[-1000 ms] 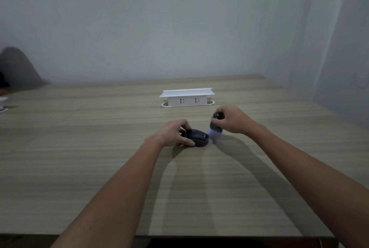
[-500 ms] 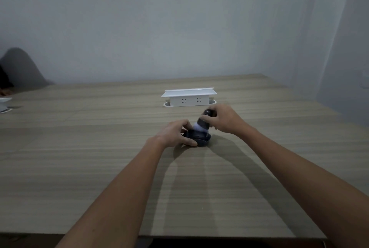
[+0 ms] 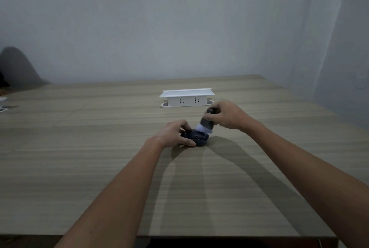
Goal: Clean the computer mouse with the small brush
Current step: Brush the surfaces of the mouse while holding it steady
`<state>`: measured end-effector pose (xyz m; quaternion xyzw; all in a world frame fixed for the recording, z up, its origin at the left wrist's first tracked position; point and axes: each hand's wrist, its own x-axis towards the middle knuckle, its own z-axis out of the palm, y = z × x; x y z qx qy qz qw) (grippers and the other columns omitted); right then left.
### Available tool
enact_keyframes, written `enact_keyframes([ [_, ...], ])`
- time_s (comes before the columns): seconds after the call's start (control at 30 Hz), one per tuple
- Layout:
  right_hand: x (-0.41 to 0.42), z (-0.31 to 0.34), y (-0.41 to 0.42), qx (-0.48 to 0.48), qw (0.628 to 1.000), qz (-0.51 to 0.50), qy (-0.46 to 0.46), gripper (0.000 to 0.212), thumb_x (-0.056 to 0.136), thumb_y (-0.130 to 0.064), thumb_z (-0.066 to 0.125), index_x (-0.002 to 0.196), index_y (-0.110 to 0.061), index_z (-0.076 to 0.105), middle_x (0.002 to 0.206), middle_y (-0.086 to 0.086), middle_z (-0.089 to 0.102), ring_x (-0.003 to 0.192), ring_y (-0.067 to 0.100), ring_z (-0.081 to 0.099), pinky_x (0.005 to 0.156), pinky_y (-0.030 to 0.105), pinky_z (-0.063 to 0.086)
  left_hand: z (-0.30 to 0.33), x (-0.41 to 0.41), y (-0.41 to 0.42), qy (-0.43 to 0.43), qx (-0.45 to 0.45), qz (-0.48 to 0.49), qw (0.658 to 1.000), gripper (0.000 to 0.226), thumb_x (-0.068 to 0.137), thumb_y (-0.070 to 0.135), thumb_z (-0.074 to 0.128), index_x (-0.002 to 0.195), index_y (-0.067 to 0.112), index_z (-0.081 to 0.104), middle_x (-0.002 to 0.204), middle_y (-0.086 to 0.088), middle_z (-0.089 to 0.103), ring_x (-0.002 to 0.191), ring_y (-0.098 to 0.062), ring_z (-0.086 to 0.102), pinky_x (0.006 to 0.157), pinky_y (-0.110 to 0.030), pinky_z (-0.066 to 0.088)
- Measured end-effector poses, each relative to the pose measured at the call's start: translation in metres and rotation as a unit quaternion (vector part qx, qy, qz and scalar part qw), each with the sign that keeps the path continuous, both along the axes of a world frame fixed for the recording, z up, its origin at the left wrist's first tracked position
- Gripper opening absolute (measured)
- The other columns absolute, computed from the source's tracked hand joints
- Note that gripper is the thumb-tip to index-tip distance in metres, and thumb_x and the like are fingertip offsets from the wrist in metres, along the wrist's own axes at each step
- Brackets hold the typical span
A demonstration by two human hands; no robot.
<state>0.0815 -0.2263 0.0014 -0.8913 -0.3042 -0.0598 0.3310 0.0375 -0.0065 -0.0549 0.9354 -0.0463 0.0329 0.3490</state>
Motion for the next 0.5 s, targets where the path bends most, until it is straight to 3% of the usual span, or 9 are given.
enact_keyframes([
  [0.07,-0.006,-0.001,0.002,-0.015,0.999,0.028,0.015,0.023,0.087,-0.024,0.069,0.080,-0.001,0.071,0.059,0.007,0.064,0.045,0.010,0.053,0.046,0.024,0.044,-0.001,0.000,-0.001,-0.008,0.003,0.003,1.000,0.050,0.063,0.031,0.092,0.101,0.017,0.064,0.110,0.001,0.068,0.106,-0.020,0.064,0.094,-0.041,0.054],
  [0.17,0.000,-0.004,-0.003,-0.073,0.997,-0.012,-0.029,0.022,0.082,-0.019,0.066,0.076,0.002,0.069,0.069,0.015,0.069,0.058,0.024,0.061,0.055,0.035,0.050,-0.002,-0.003,-0.003,-0.018,0.009,0.011,1.000,0.051,0.063,0.031,0.092,0.102,0.014,0.064,0.109,-0.001,0.069,0.104,-0.020,0.065,0.092,-0.039,0.055],
  [0.23,0.004,-0.004,-0.007,-0.060,0.996,-0.036,-0.052,0.020,0.079,-0.015,0.063,0.070,0.002,0.067,0.068,0.017,0.068,0.058,0.025,0.058,0.057,0.038,0.049,-0.001,-0.004,-0.004,-0.020,0.012,0.013,1.000,0.051,0.064,0.031,0.091,0.103,0.014,0.064,0.108,0.000,0.069,0.103,-0.020,0.065,0.091,-0.038,0.054],
  [0.33,-0.005,-0.007,-0.007,0.016,1.000,-0.004,-0.005,0.018,0.085,-0.022,0.068,0.080,-0.005,0.072,0.063,0.005,0.067,0.050,0.013,0.056,0.049,0.025,0.046,0.000,-0.005,-0.005,-0.021,0.017,0.011,1.000,0.050,0.064,0.030,0.091,0.103,0.013,0.063,0.109,-0.001,0.069,0.102,-0.021,0.064,0.091,-0.037,0.054],
  [0.4,-0.007,-0.015,-0.010,0.014,0.999,-0.001,0.033,0.019,0.086,-0.024,0.068,0.084,-0.006,0.073,0.060,0.002,0.066,0.046,0.009,0.056,0.047,0.023,0.046,-0.002,-0.004,-0.004,-0.026,0.020,0.013,0.999,0.050,0.064,0.031,0.091,0.101,0.013,0.063,0.109,-0.002,0.069,0.102,-0.022,0.065,0.091,-0.040,0.054],
  [0.5,0.001,-0.020,-0.019,-0.025,0.998,-0.057,-0.013,0.018,0.083,-0.019,0.068,0.083,-0.002,0.074,0.075,0.010,0.074,0.066,0.019,0.066,0.058,0.030,0.048,-0.003,-0.002,-0.004,-0.026,0.022,0.014,0.999,0.050,0.063,0.033,0.091,0.100,0.016,0.063,0.108,-0.001,0.069,0.103,-0.021,0.064,0.092,-0.041,0.054],
])
